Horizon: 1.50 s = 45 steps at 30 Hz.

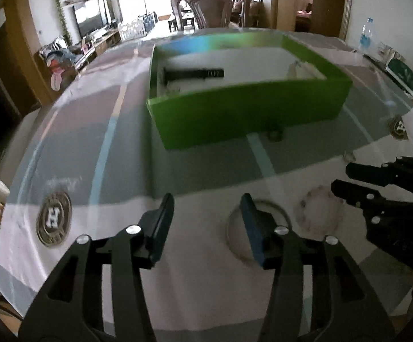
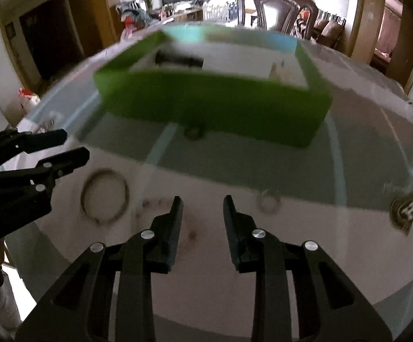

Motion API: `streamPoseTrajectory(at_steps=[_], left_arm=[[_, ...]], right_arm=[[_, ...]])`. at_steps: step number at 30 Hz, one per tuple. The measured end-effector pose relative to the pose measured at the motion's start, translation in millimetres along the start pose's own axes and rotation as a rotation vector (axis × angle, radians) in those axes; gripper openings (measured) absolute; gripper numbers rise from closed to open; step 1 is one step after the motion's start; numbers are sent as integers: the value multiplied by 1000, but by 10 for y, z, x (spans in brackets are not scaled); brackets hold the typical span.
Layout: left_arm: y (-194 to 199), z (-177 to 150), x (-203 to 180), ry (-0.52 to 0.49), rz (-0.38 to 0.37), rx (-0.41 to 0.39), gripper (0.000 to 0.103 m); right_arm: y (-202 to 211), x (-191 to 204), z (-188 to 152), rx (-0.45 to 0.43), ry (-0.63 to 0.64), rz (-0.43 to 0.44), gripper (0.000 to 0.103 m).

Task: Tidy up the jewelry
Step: 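Move the left gripper to the silver bangle while the right moves to the pink crystal bracelet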

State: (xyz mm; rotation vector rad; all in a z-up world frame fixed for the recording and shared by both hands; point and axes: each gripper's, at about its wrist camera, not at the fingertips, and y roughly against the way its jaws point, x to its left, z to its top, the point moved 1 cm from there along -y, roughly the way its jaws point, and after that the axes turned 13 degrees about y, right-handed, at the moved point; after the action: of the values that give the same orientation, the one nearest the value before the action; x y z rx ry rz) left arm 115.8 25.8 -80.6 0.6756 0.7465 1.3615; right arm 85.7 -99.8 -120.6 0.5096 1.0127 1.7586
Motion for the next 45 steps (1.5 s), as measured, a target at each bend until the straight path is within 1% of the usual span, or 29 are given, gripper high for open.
streamPoseTrajectory(at_steps=[3, 7, 12, 17, 19, 21, 22, 23, 25, 29, 31, 34, 38, 41, 42, 45], left_arm=[[-71, -79, -12, -1, 12, 8, 52], [-142, -182, -59, -16, 42, 20, 53], [-128, -296, -58, -12, 66, 7, 57], [-26, -435, -89, -16, 37, 10, 58], [31, -501, -144, -44, 13, 17, 58], [76, -534, -188, -59, -23, 19, 61], [85, -534, -191, -59, -20, 11, 62], [90, -520, -186, -59, 1, -6, 63], [69, -499, -157, -50, 36, -19, 63], [3, -500, -108, -23, 62, -9, 63], [-1, -499, -90, -12, 58, -11, 63], [-4, -503, -89, -6, 85, -18, 72], [3, -515, -72, 2, 80, -19, 73], [3, -517, -71, 2, 81, -20, 73], [4, -521, -69, 0, 83, -22, 73], [16, -531, -68, 0, 86, -25, 73]], right_arm=[[-56, 60, -70, 26, 5, -26, 30], [2, 46, -200, 19, -5, -59, 30], [118, -43, -386, 16, -39, -102, 41], [155, -134, -504, 4, -97, -96, 41], [139, -152, -507, -8, -115, -98, 44], [139, -156, -517, -11, -125, -116, 51], [143, -167, -531, -14, -130, -125, 52], [141, -161, -534, -20, -137, -130, 53], [145, -148, -551, -26, -139, -134, 53], [171, -81, -566, -25, -125, -115, 53], [165, -42, -544, -20, -110, -117, 53], [160, 10, -505, -19, -97, -135, 53], [148, 106, -468, -23, -64, -138, 53], [149, 164, -467, -34, -42, -93, 53], [149, 166, -468, -35, -41, -92, 53], [150, 74, -467, -24, -76, -129, 53]])
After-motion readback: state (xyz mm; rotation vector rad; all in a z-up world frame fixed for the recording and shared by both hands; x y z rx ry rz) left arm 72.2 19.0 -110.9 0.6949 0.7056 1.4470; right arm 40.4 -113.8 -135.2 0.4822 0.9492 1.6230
